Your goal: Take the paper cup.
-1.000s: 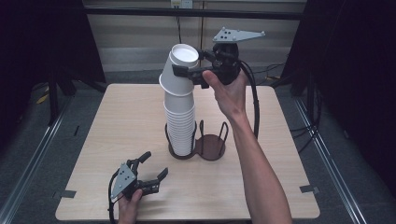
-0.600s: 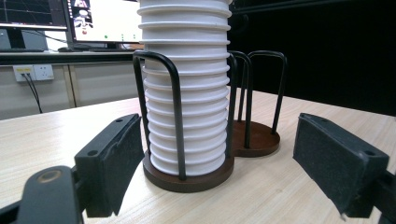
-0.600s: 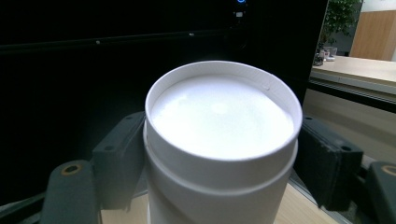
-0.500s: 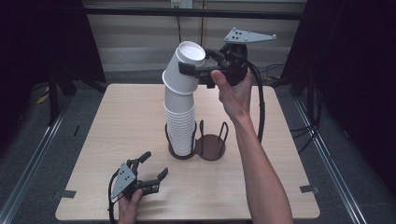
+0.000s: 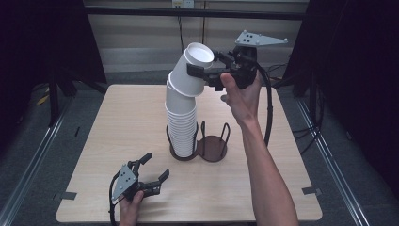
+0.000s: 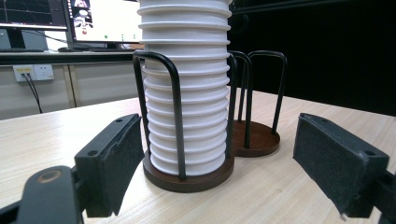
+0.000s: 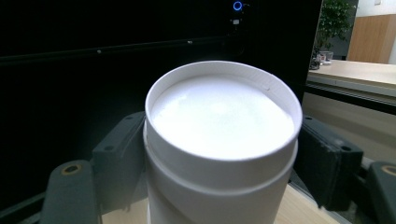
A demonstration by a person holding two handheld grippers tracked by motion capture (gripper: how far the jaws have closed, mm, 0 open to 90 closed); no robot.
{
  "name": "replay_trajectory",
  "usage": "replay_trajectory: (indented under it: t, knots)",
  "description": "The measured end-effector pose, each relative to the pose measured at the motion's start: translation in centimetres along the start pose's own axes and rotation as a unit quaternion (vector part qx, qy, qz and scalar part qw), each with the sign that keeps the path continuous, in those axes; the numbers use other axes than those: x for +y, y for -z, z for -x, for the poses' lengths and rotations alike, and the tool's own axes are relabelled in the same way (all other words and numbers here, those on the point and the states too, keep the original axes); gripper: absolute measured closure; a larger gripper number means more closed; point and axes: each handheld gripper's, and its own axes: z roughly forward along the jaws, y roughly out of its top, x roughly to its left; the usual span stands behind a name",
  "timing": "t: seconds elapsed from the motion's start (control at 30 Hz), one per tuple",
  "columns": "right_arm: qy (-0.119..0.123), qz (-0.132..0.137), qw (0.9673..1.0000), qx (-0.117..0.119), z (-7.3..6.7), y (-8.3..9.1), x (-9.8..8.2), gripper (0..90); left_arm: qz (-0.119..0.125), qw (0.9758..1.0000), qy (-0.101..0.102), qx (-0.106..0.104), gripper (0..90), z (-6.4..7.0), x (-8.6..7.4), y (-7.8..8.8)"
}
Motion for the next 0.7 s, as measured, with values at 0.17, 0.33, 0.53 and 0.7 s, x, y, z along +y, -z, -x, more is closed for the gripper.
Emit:
replay_trajectory:
  t: [0.17, 0.33, 0.53, 0.7]
  knots:
    - [0.002, 0.002, 1.0000, -0.006, -0.1, 0.6, 0.0, 23.5, 0.000, 1.0000, 0.000, 0.000, 15.8, 0.0, 0.0, 0.0]
    - [0.000, 0.001, 1.0000, -0.009, -0.1, 1.5, 0.0, 23.5, 0.000, 1.0000, 0.000, 0.000, 15.7, 0.0, 0.0, 0.0]
    - [0.004, -0.001, 0.9999, -0.013, -0.1, 2.5, -0.1, 23.4, 0.000, 1.0000, 0.000, 0.000, 15.7, 0.0, 0.0, 0.0]
    - [-0.001, 0.000, 0.9999, -0.014, 0.0, 3.4, -0.2, 23.5, 0.000, 1.0000, 0.000, 0.001, 15.7, 0.0, 0.0, 0.0]
